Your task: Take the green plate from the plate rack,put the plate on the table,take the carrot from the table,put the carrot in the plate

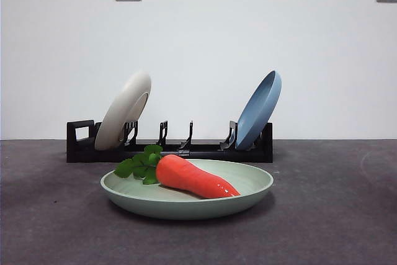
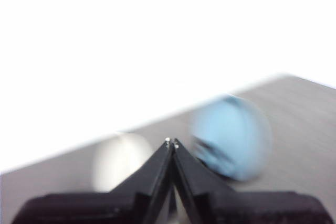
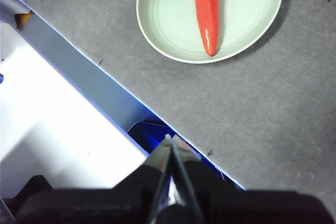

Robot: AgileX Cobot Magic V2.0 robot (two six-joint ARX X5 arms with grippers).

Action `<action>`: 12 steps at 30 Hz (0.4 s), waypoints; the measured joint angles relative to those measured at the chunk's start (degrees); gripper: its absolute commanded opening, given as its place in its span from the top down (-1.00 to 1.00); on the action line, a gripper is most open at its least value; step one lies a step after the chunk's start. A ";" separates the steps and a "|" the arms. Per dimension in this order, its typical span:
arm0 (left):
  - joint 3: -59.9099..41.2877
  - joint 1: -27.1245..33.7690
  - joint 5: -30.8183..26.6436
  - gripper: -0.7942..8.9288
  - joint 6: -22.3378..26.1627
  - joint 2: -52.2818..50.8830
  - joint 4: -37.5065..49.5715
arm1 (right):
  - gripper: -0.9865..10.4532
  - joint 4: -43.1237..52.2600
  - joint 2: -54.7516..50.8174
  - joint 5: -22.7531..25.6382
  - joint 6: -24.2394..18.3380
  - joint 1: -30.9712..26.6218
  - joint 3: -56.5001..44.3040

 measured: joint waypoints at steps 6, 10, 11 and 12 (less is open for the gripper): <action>-11.45 13.40 -1.55 0.84 0.57 -12.92 2.58 | 0.82 0.00 -0.02 0.00 0.00 0.00 0.00; -20.76 17.81 -2.14 0.84 0.61 -21.44 5.29 | 0.82 0.02 -0.04 0.00 0.00 0.00 0.00; -23.47 18.49 -2.14 0.84 0.61 -23.34 5.97 | 0.82 0.00 -0.04 -0.02 0.00 0.00 -0.02; -25.77 18.97 -2.12 0.84 0.61 -24.85 6.58 | 0.82 0.02 -0.04 0.00 0.00 0.00 0.00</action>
